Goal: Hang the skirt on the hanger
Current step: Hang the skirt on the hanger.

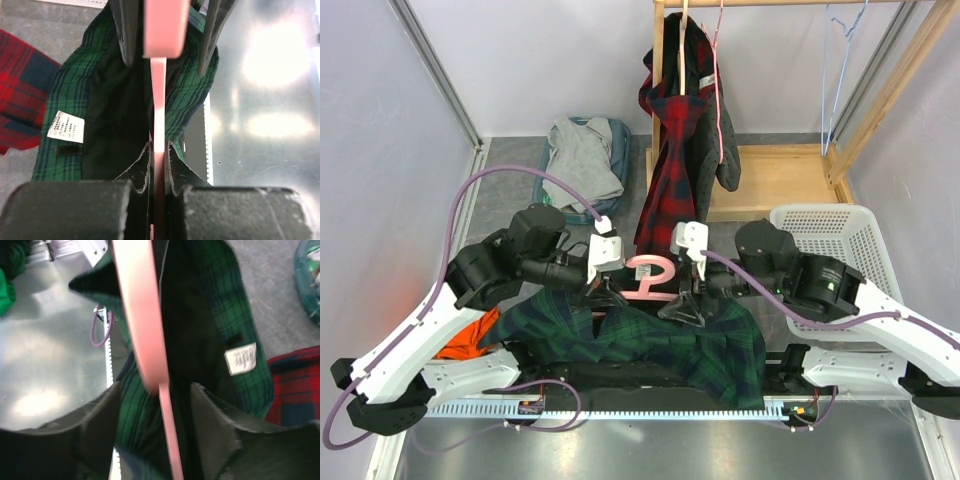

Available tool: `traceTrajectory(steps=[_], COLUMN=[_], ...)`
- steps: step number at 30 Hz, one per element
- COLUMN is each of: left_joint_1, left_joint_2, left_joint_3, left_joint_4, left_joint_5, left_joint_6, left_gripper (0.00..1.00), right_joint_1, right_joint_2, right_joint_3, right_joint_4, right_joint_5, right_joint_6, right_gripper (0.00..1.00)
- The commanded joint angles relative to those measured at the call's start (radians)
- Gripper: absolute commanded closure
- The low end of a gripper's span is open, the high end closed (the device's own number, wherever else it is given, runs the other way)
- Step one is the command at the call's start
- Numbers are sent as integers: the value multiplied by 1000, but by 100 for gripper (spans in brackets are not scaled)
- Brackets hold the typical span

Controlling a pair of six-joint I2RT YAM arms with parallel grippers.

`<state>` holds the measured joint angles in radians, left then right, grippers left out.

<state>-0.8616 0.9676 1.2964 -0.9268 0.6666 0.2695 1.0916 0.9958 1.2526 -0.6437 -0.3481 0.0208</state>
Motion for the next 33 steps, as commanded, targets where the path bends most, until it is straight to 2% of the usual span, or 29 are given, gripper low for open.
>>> traceTrajectory(steps=[1, 4, 7, 10, 11, 13, 14, 15, 16, 17, 18, 19, 20, 24, 29, 33], left_joint_1=[-17, -24, -25, -25, -25, -25, -25, -25, -25, -25, -25, -25, -25, -25, -25, -25], left_joint_2=[-47, -55, -58, -59, -59, -60, -61, -61, -63, -67, -70, -73, -84, -112, -147, -142], left_joint_3=[23, 29, 30, 27, 26, 26, 27, 27, 29, 27, 27, 27, 26, 14, -28, -45], left_joint_4=[29, 28, 26, 25, 26, 28, 37, 46, 75, 95, 112, 129, 164, 246, 338, 396], left_joint_5=[-30, -16, -4, -10, -16, -33, -51, -117, -165, -220, -348, -411, -535, -691, -696, -688], left_joint_6=[16, 19, 17, 14, 11, 5, -15, -30, -45, -90, -110, -128, -162, -194, -200, -199], left_gripper=[98, 98, 98, 98, 98, 98, 98, 98, 84, 60, 43, 11, 7, 3, 1, 0], right_joint_1=[1, 2, 2, 1, 1, 1, 1, 1, 1, 1, 1, 2, 1, 1, 1, 1], right_joint_2=[-55, -57, -45, -28, -26, -25, -26, -34, -40, -55, -65, -74, -97, -180, -322, -385], right_joint_3=[-74, -117, -125, -117, -114, -110, -110, -113, -120, -128, -136, -153, -163, -231, -312, -340], right_joint_4=[47, 49, 52, 58, 58, 59, 59, 59, 58, 53, 43, 33, 21, -8, -63, -109], right_joint_5=[-40, -23, 7, 21, 29, 53, 67, 80, 107, 118, 132, 161, 185, 299, 495, 532], right_joint_6=[-13, -13, -13, -13, -13, -9, -4, 10, 16, 24, 42, 54, 68, 171, 309, 375], right_gripper=[32, 32, 37, 56, 74, 95, 100, 100, 100, 100, 100, 100, 100, 100, 100, 100])
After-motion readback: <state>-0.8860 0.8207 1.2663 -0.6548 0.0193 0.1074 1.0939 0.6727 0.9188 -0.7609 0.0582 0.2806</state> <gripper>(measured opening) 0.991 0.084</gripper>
